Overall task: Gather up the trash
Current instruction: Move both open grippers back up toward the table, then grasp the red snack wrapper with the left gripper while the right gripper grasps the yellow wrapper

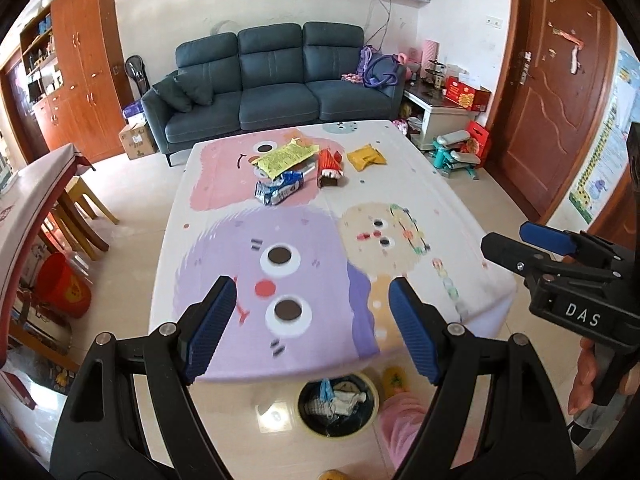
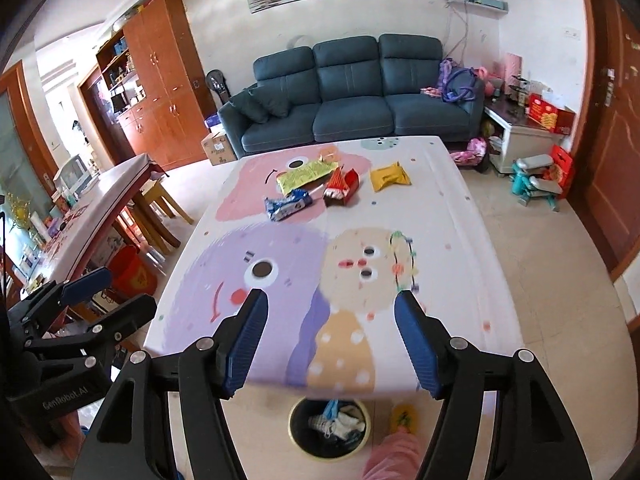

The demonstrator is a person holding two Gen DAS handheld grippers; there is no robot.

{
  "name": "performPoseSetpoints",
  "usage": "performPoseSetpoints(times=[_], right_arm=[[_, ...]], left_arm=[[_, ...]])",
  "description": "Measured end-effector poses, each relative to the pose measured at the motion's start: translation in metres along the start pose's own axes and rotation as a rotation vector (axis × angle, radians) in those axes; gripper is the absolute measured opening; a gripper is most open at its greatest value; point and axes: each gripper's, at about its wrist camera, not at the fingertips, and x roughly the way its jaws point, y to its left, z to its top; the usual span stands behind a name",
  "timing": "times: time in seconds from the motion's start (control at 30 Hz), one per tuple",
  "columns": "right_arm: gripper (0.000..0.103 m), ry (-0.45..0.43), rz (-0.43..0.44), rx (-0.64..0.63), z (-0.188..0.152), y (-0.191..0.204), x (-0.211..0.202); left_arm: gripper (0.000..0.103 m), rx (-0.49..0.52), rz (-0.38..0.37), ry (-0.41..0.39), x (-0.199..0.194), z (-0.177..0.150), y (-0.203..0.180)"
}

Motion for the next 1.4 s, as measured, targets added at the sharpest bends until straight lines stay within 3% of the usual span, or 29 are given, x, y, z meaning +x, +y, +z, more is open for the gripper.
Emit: performPoseSetpoints(times=[0.17, 0.43, 0.53, 0.63, 0.87, 1.1, 1.23, 1.4], right_arm=[[0.067, 0.025, 0.049, -0.017, 0.060, -0.046, 0.070], [0.067, 0.143, 0.103, -0.029, 0.149, -0.123, 0.186], [0.067, 0.188, 0.121, -0.011, 0.175, -0.151, 0.238], [0.067, 0.228, 0.141, 0.022, 0.193, -0.174, 0.292], [0.067, 0.322, 0.177, 0.141, 0.215, -0.215, 0.396], [0.067, 0.388, 0.207, 0.193, 0.218, -0.230, 0.451], [0.067, 0.412, 0.230, 0.219, 0.218, -0.228, 0.464], [0.067, 0.444, 0.264, 0.251, 0.218, -0.222, 0.478]], left_arm=[[0.076, -0.063, 0.022, 0.043, 0.077, 0.062, -0.011], [0.076, -0.077, 0.010, 0.156, 0.224, 0.163, -0.042], [0.067, -0.086, 0.009, 0.216, 0.284, 0.192, -0.048], [0.065, -0.073, 0.013, 0.273, 0.343, 0.215, -0.050], [0.065, -0.047, 0.034, 0.410, 0.456, 0.239, -0.048], [0.064, -0.016, 0.065, 0.524, 0.526, 0.228, -0.048], [0.048, -0.005, 0.068, 0.601, 0.560, 0.220, -0.053], [0.037, 0.000, 0.084, 0.596, 0.572, 0.218, -0.053]])
